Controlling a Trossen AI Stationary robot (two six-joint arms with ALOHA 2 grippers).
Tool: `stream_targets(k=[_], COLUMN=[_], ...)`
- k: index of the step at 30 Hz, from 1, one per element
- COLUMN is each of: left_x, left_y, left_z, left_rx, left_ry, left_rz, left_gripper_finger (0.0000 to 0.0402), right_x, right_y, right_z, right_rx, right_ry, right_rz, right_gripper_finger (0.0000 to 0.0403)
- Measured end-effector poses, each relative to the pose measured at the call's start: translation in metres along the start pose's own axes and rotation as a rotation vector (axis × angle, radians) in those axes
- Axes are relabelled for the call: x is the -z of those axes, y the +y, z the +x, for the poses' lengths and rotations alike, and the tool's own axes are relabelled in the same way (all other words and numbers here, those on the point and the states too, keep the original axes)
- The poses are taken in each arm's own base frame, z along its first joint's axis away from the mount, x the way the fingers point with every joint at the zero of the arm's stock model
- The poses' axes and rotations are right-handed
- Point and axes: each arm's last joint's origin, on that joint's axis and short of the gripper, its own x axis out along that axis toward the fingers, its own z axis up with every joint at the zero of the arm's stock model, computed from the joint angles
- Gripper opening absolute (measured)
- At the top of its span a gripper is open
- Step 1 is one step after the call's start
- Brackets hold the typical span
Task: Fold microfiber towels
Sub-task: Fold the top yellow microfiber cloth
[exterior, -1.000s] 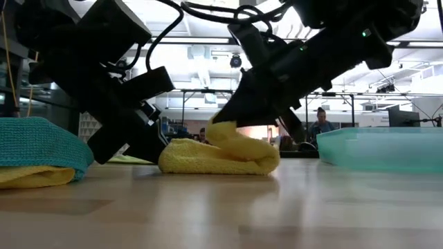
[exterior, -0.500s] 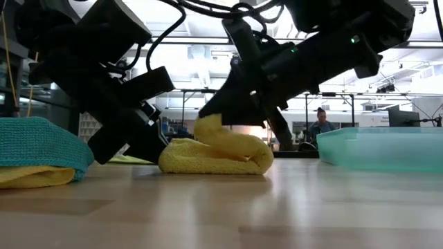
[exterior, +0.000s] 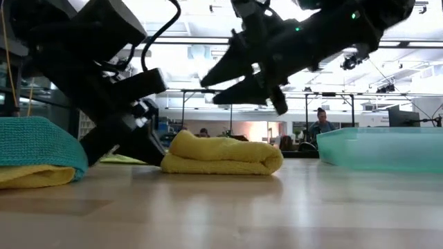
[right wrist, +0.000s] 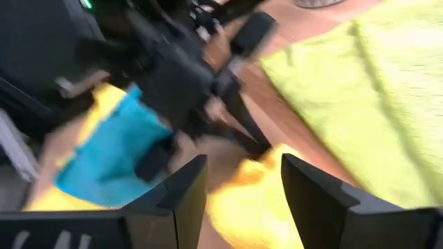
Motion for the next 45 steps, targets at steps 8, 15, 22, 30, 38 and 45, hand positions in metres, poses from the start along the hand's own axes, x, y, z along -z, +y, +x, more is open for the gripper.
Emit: stream_targets(k=[8, 15, 22, 30, 38, 45], left_x=[-0.021, -0.043, -0.034, -0.024, -0.021, -0.03], left_y=[0.014, 0.01, 0.01, -0.003, 0.006, 0.01], left_z=[-0.04, -0.04, -0.005, 0.027, 0.017, 0.002], left_rx=[-0.03, 0.093, 0.14, 0.204, 0.112, 0.12], left_ry=[-0.106, -0.291, -0.262, -0.244, -0.143, -0.175], left_rz=[-0.112, -0.127, -0.143, -0.084, -0.036, -0.045], left_gripper_finger=[0.0, 0.0, 0.0, 0.0, 0.0, 0.0], right_x=[0.018, 0.042, 0.055, 0.054, 0.057, 0.052], right_y=[-0.007, -0.011, -0.015, -0.013, -0.014, -0.013], right_z=[-0.019, -0.01, -0.004, -0.004, -0.007, -0.011], right_rx=[0.191, 0.246, 0.264, 0.246, 0.264, 0.256], right_ry=[0.175, 0.208, 0.233, 0.227, 0.261, 0.261], right_rz=[-0.207, -0.242, -0.263, -0.278, -0.307, -0.33], right_gripper_finger=[0.0176, 0.015, 0.0044, 0.0017, 0.0008, 0.0009])
